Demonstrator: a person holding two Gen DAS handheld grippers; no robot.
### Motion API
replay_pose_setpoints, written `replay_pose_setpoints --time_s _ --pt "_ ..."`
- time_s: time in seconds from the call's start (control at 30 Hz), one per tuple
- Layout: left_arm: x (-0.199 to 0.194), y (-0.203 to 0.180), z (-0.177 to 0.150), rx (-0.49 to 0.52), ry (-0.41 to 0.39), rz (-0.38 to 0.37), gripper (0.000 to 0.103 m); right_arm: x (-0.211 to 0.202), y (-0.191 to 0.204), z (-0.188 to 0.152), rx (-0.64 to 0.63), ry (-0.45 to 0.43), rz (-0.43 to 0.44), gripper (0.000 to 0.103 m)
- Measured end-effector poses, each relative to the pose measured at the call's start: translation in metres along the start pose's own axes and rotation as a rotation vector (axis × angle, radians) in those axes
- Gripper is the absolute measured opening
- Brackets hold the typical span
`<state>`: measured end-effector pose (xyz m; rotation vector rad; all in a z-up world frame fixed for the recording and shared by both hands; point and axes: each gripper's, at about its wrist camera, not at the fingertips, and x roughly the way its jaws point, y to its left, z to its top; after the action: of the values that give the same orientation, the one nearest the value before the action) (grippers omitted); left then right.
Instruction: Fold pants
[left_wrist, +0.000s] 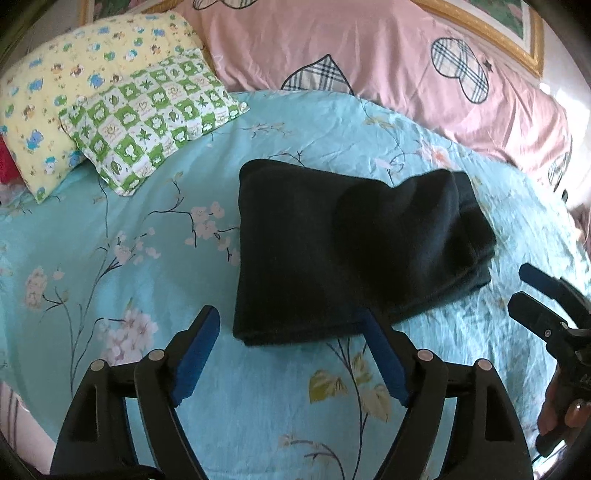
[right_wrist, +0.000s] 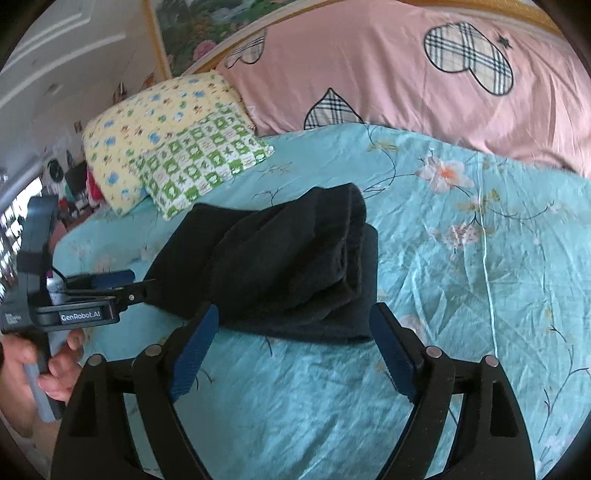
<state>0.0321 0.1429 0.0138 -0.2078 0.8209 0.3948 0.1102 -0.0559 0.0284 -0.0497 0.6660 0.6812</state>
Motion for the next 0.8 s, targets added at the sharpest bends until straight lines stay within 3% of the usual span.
replay_pose_setpoints --time_s 0.47,0.8 --pt "-0.001 -0.014 -0.022 0.059 0.017 0.043 0.081 0.000 0.014 -0.020 -0.086 -0.016 -0.052 0.087" --pt "-0.004 -0.012 -0.023 0.047 -0.001 0.059 0.083 0.003 0.020 -0.026 -0.116 -0.016 -0.080 0.088"
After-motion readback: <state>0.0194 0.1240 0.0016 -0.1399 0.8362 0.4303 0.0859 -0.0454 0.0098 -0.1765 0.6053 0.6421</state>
